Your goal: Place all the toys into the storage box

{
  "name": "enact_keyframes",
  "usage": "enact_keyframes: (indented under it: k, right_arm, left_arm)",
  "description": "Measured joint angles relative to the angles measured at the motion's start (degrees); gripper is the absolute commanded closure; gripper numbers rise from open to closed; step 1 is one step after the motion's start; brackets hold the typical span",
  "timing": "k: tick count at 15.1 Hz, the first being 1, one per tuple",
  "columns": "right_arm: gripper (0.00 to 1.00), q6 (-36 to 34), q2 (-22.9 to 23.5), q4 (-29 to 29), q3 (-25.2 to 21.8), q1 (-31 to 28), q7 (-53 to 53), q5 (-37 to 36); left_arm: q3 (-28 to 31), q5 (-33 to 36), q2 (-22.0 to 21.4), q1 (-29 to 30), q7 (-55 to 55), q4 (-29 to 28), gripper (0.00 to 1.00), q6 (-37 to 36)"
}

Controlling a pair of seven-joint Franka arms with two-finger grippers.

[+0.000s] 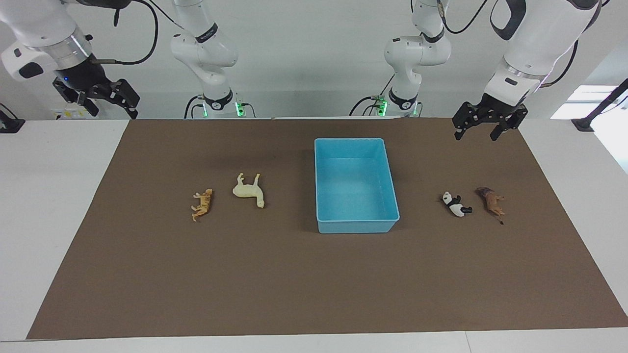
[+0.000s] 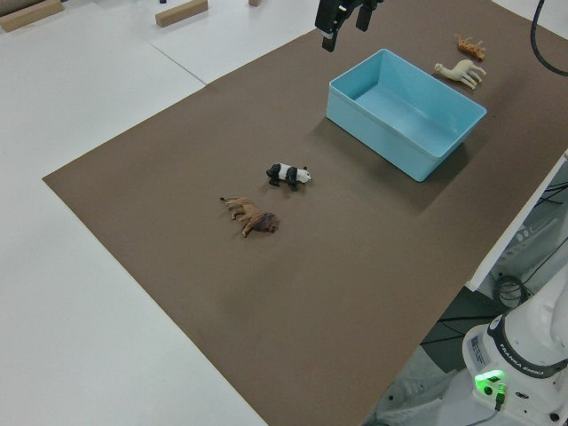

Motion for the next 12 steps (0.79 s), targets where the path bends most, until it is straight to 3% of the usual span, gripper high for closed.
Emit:
enact_keyframes:
  k: [12]
  right_arm:
    - [0.00,3.50,-0.19,-1.95,0.10,0.26,2.83,-0.74]
  left_arm:
    - [0.00,0.00,0.00,0.00,0.00,0.00,0.00,0.00]
